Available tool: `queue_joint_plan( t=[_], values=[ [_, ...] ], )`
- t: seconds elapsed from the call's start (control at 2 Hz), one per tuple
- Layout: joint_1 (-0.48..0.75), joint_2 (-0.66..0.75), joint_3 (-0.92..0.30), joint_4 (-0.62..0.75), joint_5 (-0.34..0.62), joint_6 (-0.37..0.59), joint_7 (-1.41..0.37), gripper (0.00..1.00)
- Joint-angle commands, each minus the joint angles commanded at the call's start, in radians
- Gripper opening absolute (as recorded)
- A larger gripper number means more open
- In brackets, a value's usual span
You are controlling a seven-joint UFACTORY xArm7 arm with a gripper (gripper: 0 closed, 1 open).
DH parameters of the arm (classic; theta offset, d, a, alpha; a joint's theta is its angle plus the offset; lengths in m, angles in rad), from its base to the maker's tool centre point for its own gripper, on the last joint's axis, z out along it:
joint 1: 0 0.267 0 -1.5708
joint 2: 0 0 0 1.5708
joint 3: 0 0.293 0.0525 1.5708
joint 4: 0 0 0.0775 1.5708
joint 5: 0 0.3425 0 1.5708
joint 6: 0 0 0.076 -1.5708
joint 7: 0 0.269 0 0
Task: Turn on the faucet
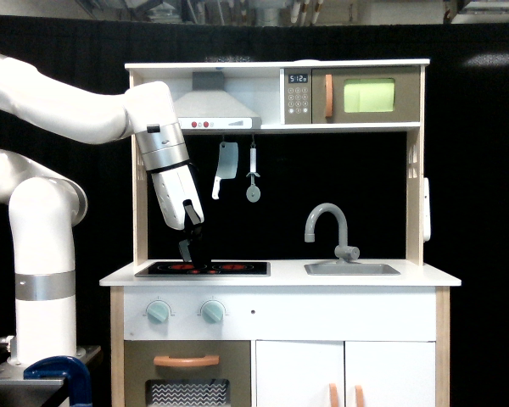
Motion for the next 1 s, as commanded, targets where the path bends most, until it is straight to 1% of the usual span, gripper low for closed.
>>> queue_joint_plan(
  t=[0.5,1.0],
  values=[
    [0.334,-0.014,-0.378,0.086,0.144,-0.052,-0.492,1.00],
    [0.739,-0.001,-0.945,0.190,0.227,0.006,-0.984,1.00]
  ],
)
